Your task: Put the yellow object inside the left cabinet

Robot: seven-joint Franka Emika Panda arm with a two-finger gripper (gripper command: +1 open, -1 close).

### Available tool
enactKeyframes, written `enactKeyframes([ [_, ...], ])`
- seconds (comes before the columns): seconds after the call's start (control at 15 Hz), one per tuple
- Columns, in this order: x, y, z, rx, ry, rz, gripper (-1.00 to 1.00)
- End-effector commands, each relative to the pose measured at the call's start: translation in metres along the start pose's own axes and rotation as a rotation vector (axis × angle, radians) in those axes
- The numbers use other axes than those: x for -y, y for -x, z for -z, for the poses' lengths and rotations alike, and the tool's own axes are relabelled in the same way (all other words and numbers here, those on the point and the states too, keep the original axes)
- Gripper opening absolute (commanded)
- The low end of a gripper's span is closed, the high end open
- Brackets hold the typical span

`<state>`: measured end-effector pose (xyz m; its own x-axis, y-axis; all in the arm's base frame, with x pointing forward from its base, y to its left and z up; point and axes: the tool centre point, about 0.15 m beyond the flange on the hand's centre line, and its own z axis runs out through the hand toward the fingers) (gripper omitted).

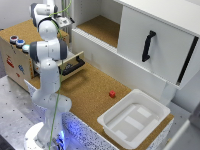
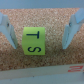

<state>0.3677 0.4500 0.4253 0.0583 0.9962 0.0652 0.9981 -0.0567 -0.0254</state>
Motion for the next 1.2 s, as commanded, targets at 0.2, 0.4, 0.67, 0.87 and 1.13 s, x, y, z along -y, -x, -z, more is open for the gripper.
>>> enactKeyframes([
  [0.2, 0.012, 0.01, 0.008, -0.032, 0.078, -0.041, -1.0],
  [0.4, 0.005, 0.019, 0.03, -0.053, 0.084, -0.076, -1.0],
  [0.67, -0.023, 0.055, 0.061, -0.103, 0.122, -0.202, -1.0],
  [0.87, -0.047, 0.089, 0.067, -0.122, 0.139, -0.359, -1.0],
  [1.13, -0.094, 0.124, 0.062, -0.129, 0.174, -0.661, -1.0],
])
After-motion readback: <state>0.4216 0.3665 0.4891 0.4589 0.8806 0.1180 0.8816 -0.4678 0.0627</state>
